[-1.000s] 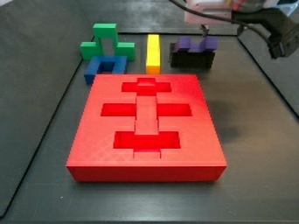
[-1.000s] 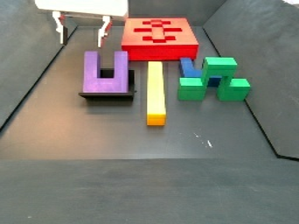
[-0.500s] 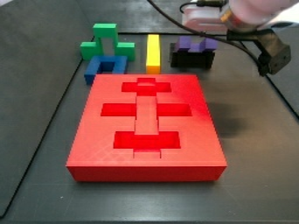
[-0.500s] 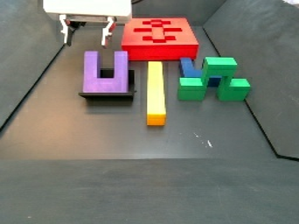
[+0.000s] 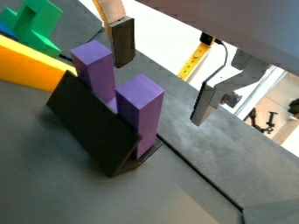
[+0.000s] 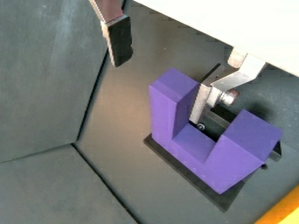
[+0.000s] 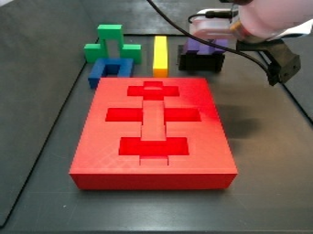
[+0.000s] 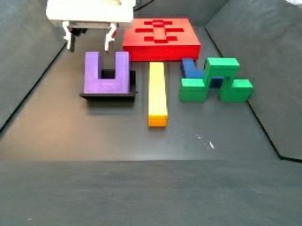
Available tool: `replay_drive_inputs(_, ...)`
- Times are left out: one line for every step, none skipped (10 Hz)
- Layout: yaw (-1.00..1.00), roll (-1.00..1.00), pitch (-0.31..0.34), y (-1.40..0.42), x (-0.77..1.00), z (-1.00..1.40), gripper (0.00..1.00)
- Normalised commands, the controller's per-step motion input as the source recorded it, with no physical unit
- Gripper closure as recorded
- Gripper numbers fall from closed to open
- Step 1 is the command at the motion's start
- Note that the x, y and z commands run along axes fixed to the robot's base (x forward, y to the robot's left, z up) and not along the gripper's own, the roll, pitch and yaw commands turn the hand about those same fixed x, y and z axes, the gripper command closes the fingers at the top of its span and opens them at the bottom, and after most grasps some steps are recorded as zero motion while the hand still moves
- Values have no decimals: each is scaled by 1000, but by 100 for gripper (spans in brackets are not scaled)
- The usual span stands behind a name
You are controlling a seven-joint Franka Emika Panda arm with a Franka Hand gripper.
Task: Pick up the purple object. Move up. Place the purple object on the fixture. Regrasp the purple object. Move to above the board. Insert the purple object.
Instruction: Regrasp the purple object.
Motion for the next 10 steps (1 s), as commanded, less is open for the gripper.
replay_drive_inputs(249, 0, 0, 29, 0, -266, 0)
replay_drive_inputs(269, 0, 0, 46, 0, -277, 0)
replay_drive_inputs(237, 191, 51, 103, -43, -286, 0)
replay_drive_inputs(234, 200, 91, 80, -6, -271, 0)
replay_drive_inputs(240, 160, 97, 69, 0, -223, 0)
replay_drive_inputs(223, 63, 86, 54, 71, -117, 0)
replay_drive_inputs(126, 157, 86, 34, 0, -89, 0)
replay_drive_inputs(57, 49, 77, 83, 26, 0, 0)
replay_drive_inputs(49, 26, 46, 20, 43, 0, 0)
replay_drive_inputs(34, 0, 40, 6, 89, 0, 0)
